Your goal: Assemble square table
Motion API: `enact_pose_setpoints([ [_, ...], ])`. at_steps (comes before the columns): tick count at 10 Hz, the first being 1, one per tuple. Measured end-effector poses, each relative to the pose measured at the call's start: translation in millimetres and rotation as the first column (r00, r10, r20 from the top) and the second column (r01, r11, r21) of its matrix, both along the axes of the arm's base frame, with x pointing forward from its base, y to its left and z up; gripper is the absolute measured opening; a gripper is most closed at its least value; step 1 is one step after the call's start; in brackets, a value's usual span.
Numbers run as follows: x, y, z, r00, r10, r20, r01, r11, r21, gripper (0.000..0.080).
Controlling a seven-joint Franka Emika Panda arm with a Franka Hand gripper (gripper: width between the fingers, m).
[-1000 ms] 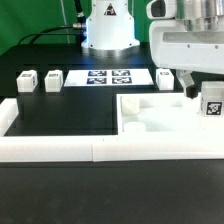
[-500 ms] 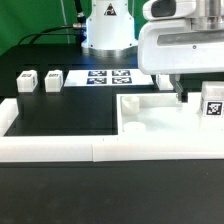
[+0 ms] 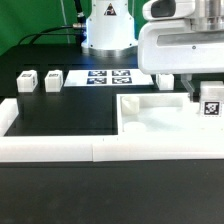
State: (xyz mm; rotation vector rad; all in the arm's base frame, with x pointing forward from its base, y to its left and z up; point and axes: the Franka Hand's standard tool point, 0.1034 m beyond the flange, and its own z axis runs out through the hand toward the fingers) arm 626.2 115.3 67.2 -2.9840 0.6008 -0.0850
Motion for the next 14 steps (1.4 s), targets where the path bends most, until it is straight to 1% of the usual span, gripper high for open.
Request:
enact_pose_setpoints([
  [2, 0.0, 0.1, 0.0, 0.99, -0.141, -0.013, 0.141, 0.99, 0.01, 0.0288],
  [3, 0.1, 0.2, 0.5, 0.969, -0.246, -0.026, 0.247, 0.969, 0.019, 0.0288],
  [4, 0.5, -0.5, 1.5, 0.914, -0.403, -0.053, 0.405, 0.914, 0.029, 0.0288],
  [5, 0.6, -0.8, 2.1, 0.83, -0.551, -0.085, 0.555, 0.831, 0.042, 0.0288],
  [6, 1.6, -0.4, 5.0, 0.74, -0.661, -0.122, 0.67, 0.742, 0.04, 0.0288],
  [7, 2.0, -1.0, 5.3, 0.633, -0.76, -0.145, 0.771, 0.635, 0.039, 0.0289],
  [8, 1.1, -0.7, 4.0, 0.601, -0.785, -0.149, 0.797, 0.602, 0.038, 0.0291],
  [11, 0.7, 1.2, 3.4, 0.442, -0.88, -0.173, 0.895, 0.445, 0.023, 0.0291],
  [12, 0.3, 2.1, 2.5, 0.353, -0.916, -0.19, 0.934, 0.357, 0.016, 0.0291],
  [13, 0.0, 3.0, 0.6, 0.219, -0.952, -0.215, 0.975, 0.224, 0.002, 0.0291],
  [14, 1.2, 4.0, 0.4, 0.105, -0.965, -0.238, 0.994, 0.11, -0.004, 0.0291],
])
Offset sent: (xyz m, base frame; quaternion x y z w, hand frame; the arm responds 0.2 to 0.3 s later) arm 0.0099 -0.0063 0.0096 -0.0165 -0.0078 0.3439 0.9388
